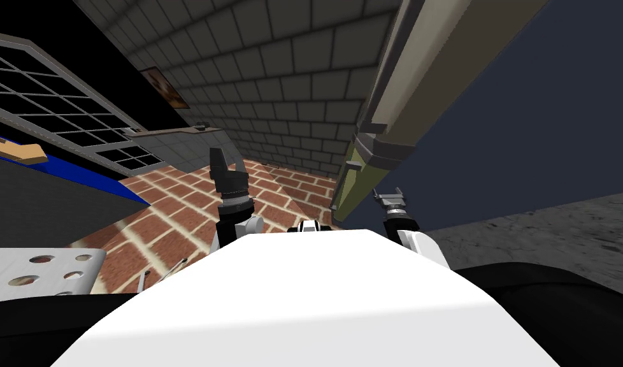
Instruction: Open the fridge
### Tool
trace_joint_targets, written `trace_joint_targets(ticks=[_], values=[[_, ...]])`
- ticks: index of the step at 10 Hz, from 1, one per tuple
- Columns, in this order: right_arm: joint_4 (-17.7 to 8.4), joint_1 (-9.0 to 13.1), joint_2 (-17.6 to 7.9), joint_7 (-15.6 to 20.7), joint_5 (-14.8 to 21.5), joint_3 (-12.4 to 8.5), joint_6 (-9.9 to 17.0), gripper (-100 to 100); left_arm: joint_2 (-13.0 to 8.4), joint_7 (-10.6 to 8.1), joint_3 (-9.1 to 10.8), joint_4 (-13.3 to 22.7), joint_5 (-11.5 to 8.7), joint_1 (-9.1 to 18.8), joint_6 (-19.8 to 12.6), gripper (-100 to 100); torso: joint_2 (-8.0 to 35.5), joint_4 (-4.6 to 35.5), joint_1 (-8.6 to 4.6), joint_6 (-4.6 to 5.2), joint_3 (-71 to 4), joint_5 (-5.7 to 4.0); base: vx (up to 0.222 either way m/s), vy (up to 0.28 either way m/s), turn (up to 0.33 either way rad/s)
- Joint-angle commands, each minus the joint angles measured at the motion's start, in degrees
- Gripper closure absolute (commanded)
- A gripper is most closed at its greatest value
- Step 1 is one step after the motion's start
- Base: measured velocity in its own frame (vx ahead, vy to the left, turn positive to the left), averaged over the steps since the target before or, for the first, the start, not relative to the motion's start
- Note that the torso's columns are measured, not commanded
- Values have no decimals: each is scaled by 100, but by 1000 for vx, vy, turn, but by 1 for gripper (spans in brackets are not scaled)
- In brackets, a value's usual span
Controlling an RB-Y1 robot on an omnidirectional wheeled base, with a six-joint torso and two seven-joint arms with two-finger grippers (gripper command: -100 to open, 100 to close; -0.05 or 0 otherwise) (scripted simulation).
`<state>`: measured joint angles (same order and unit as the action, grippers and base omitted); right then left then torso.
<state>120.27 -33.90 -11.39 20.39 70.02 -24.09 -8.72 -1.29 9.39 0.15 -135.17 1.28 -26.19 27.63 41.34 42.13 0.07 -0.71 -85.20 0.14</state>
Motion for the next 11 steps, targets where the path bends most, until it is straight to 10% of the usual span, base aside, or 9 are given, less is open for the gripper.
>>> trace_joint_targets(ticks=[1, 11], values=[[-39, -4, 79, 165, 434, -240, 35, -100, 0, 0, 1, 0, 0, 0, 0, 0, -2, -3, 5, -10, -1, -1, 65, 77, 62], [-187, -174, 224, 506, 1820, -972, 273, -100, -1, 0, 1, 0, 0, 0, 0, 0, -68, -22, 31, -80, -43, 3, 46, 72, 75]])
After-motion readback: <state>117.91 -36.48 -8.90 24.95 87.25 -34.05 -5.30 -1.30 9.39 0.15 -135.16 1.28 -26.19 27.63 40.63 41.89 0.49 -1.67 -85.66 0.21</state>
